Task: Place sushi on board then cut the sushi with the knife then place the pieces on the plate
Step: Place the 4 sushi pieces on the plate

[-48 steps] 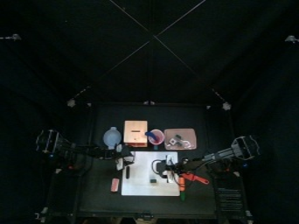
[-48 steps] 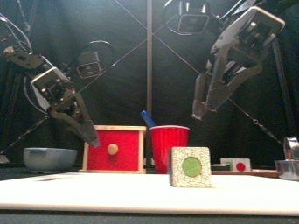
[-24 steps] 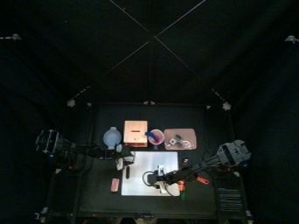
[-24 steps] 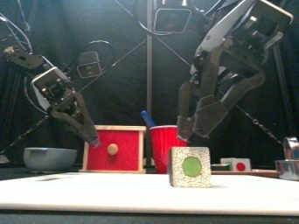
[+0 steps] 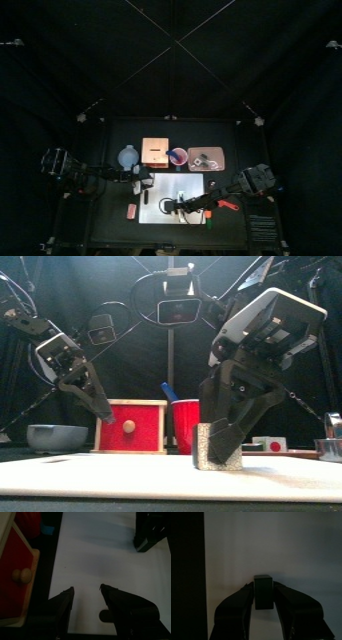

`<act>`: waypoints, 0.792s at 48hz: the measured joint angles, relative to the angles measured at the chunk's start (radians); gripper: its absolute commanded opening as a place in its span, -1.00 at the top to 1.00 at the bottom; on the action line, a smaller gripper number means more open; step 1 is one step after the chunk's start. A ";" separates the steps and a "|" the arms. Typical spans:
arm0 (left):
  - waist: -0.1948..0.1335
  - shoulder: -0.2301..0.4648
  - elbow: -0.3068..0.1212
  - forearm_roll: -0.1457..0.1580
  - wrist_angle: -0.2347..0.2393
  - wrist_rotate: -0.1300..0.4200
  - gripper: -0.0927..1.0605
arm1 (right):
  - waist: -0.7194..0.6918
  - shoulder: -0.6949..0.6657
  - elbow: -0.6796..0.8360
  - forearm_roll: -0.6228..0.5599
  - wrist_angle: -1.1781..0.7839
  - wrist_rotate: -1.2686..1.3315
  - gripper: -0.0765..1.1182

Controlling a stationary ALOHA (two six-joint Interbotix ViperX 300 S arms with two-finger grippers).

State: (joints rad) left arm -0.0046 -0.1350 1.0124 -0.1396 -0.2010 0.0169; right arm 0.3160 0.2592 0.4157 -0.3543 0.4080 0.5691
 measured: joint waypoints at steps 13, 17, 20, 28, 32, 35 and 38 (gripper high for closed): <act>0.000 0.000 0.002 0.015 0.002 0.000 -0.62 | -0.049 -0.081 0.037 0.028 0.080 -0.003 -0.07; 0.000 0.000 0.002 0.017 0.002 0.000 -0.62 | -0.104 -0.152 0.077 0.028 0.121 0.003 -0.07; 0.000 -0.002 0.002 0.015 0.012 0.000 -0.62 | -0.153 -0.202 0.115 0.026 0.152 0.002 -0.07; 0.000 -0.020 0.003 0.020 0.061 0.000 -0.62 | -0.302 -0.328 0.218 0.018 0.207 0.003 -0.07; 0.000 -0.031 0.006 0.021 0.069 -0.002 -0.62 | -0.391 -0.388 0.264 0.015 0.218 0.000 -0.07; 0.000 -0.037 0.009 0.021 0.071 0.000 -0.62 | -0.468 -0.431 0.298 0.015 0.219 -0.002 -0.07; -0.002 -0.044 0.009 0.023 0.071 0.000 -0.62 | -0.545 -0.463 0.325 0.014 0.221 0.002 -0.07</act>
State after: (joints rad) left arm -0.0061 -0.1795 1.0216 -0.1166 -0.1304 0.0169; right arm -0.2286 -0.2040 0.7409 -0.3405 0.6289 0.5706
